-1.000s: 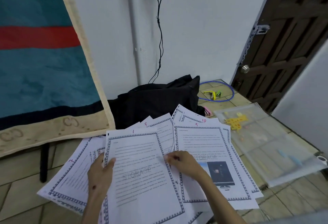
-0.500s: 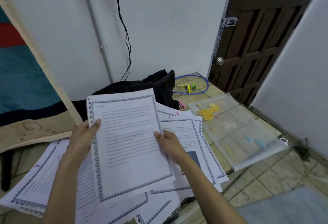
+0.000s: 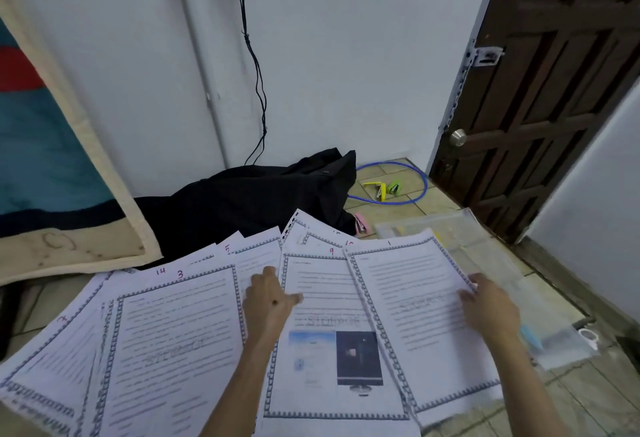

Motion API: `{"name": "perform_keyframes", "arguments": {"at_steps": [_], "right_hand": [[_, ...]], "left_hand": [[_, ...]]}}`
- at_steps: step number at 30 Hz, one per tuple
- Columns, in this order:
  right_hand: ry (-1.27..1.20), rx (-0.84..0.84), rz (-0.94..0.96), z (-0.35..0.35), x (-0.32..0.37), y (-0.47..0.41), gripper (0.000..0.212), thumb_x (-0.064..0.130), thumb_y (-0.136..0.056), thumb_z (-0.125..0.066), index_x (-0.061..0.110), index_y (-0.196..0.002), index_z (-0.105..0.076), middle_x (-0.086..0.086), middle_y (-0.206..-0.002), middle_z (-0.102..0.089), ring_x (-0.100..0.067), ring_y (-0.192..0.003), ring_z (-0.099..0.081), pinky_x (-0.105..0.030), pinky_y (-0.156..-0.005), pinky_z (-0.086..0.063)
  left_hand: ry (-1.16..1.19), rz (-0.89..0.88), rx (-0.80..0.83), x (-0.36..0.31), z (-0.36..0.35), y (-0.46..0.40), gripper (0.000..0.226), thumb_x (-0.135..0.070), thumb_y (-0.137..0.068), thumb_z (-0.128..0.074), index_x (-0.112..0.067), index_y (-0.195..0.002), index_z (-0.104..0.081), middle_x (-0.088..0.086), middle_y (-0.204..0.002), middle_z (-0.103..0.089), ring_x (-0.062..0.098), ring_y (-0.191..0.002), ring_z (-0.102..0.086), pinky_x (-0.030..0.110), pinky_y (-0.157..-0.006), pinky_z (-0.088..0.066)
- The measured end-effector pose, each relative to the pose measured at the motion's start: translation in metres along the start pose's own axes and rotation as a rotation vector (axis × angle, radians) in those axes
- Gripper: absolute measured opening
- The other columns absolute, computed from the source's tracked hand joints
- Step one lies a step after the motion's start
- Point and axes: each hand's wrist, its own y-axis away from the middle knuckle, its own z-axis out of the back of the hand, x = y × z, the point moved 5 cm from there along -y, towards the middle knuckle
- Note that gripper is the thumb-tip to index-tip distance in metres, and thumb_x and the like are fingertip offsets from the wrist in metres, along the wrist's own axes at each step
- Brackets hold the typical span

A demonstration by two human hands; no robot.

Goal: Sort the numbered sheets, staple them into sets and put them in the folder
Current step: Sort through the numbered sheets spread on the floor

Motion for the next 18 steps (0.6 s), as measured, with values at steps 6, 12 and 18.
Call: {"name": "perform_keyframes", "arguments": {"at_steps": [6,12,18], "right_hand": [[0.029,-0.126,0.352,-0.023,0.055,0.013,0.039,0.001,-0.084,-0.058,0.010,-0.122,-0.060,-0.017,-0.121,-0.058,-0.038,-0.112,-0.048,-0.046,-0.089,-0.040],[0.224,0.231,0.765,-0.076,0.112,0.061,0.039,0.044,-0.096,-0.037,0.030,-0.128,-0.055,0.007,-0.133,-0.050,-0.020,-0.122,-0.045,-0.036,-0.094,-0.038],[-0.195,0.426,0.512,-0.054,0.124,0.068,0.068,0.062,-0.090,-0.027,0.012,-0.126,-0.056,-0.005,-0.134,-0.055,-0.021,-0.123,-0.050,-0.029,-0.099,-0.036]], "left_hand": [[0.080,0.006,-0.133,0.000,0.007,0.002,0.023,-0.024,-0.089,-0.061,-0.009,-0.106,-0.060,0.010,-0.108,-0.069,0.024,-0.085,-0.065,0.030,-0.074,-0.049],[0.195,-0.145,-0.311,0.017,0.025,-0.001,0.025,-0.023,-0.096,-0.047,-0.008,-0.104,-0.065,0.005,-0.081,-0.066,0.022,-0.073,-0.060,0.029,-0.065,-0.046],[0.522,-0.264,-0.091,-0.004,0.024,0.028,0.040,-0.056,-0.086,-0.041,-0.033,-0.110,-0.063,-0.020,-0.094,-0.062,0.001,-0.085,-0.058,0.009,-0.070,-0.040]]}}
